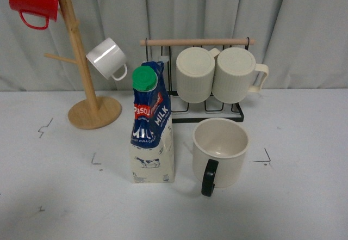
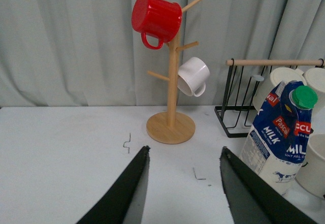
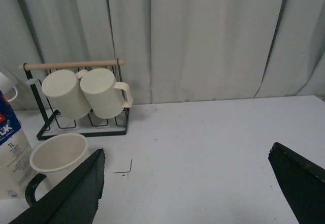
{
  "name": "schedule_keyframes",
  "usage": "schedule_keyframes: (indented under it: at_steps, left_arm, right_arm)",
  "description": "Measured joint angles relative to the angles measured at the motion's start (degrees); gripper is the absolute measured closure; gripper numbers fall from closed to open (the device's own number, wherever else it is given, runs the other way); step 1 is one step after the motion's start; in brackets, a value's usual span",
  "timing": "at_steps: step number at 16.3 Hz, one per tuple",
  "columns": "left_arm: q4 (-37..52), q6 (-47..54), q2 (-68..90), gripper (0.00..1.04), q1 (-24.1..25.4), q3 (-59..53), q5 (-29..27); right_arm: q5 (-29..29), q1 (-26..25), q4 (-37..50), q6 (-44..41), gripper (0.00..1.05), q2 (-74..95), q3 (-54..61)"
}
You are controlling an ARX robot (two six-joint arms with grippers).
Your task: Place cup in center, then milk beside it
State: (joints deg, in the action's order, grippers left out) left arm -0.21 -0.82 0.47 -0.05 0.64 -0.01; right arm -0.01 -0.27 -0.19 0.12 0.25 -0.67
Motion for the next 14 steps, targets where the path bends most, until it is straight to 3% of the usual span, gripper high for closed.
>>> schedule_keyframes:
  at_steps: [5, 14]
  left_arm:
    - [0.0, 0.1, 0.0, 0.05, 0.0, 0.0, 0.0]
    - [0.0, 0.0, 0.0, 0.07, 0.0, 0.0, 0.0]
  right_arm:
    - [0.0, 0.0, 0.0, 0.0, 0.06, 0.0, 0.0]
    - [0.0, 0.0, 0.0, 0.0, 0.06, 0.0, 0.0]
